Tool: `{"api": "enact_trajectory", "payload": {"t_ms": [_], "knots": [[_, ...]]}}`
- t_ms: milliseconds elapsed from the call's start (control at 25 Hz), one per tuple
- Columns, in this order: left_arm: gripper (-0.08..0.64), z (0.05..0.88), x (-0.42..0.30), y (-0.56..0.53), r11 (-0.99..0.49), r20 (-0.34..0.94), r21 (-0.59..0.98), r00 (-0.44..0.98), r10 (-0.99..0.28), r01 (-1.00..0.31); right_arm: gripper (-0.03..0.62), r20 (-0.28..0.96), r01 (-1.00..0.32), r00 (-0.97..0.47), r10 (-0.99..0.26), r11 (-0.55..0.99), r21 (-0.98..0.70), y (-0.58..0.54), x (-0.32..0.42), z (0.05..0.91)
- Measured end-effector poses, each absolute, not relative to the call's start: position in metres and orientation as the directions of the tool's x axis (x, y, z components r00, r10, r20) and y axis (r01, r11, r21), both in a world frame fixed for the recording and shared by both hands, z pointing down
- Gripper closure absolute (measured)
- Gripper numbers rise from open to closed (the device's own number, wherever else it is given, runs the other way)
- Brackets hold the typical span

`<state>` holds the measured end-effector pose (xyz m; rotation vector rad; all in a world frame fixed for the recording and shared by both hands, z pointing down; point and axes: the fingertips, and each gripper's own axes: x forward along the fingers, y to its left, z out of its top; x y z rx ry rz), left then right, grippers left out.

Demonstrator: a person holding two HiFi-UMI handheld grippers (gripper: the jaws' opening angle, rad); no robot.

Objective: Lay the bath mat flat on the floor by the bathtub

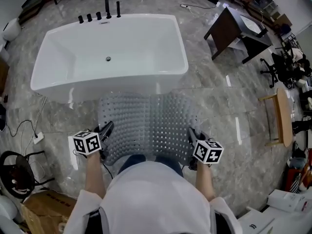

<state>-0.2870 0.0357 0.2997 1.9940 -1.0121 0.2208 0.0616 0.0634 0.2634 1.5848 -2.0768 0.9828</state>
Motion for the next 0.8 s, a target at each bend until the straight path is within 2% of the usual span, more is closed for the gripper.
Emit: {"api": "enact_trajectory", "payload": {"t_ms": [440,800], "knots": [[0.512,0.307,-0.264,0.014,-0.27,0.513,0.609,0.63,-0.583,-0.746,0.551,0.647,-0.936,-0.336,-0.685,0.167,-0.31,0.03,0.086,0.275],[0.514,0.305,-0.228,-0.004,-0.199,0.532,0.586,0.558,-0.637,-0.786,0.551,0.64,-0.925,-0.379,-0.668,0.259,-0.278,-0.012,0.125,0.275]]}}
